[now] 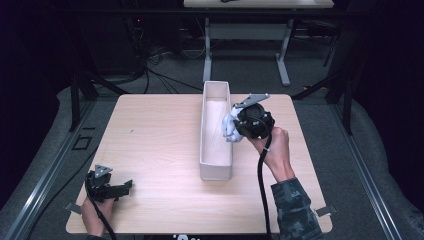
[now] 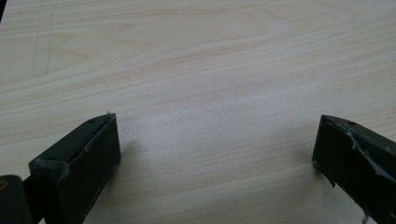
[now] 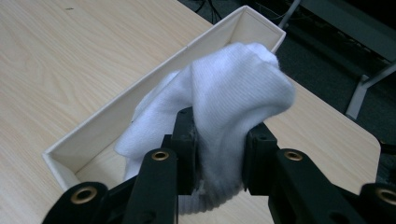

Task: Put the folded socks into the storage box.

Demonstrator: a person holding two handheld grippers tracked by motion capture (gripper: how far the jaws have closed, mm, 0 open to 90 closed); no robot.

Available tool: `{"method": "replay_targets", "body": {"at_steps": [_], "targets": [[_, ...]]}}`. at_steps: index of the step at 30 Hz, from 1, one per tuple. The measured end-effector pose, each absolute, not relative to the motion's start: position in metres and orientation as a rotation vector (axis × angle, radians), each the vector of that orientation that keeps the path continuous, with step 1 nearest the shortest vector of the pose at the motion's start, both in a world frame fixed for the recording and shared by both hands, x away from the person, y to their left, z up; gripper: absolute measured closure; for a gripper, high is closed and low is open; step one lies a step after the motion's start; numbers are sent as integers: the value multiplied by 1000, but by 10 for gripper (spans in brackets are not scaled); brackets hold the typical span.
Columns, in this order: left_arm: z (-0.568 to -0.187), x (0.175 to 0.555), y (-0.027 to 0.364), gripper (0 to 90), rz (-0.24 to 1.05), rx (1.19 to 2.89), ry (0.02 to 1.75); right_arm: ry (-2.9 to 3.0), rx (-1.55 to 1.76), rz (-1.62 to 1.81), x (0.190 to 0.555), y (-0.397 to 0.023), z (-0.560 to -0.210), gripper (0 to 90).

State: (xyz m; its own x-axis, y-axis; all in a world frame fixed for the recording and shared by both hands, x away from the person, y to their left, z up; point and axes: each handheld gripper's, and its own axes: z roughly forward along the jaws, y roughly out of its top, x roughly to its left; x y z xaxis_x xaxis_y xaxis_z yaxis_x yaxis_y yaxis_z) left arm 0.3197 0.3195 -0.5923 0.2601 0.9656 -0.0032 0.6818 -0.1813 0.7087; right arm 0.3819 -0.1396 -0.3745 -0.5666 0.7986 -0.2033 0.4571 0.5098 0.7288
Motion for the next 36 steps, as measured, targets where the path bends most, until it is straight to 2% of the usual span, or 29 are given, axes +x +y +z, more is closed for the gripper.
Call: {"method": "replay_targets", "body": {"at_steps": [36], "targets": [[-592,320,319,6,615,1939,1488,2340,1015,888,389,-107,-407,699]]}}
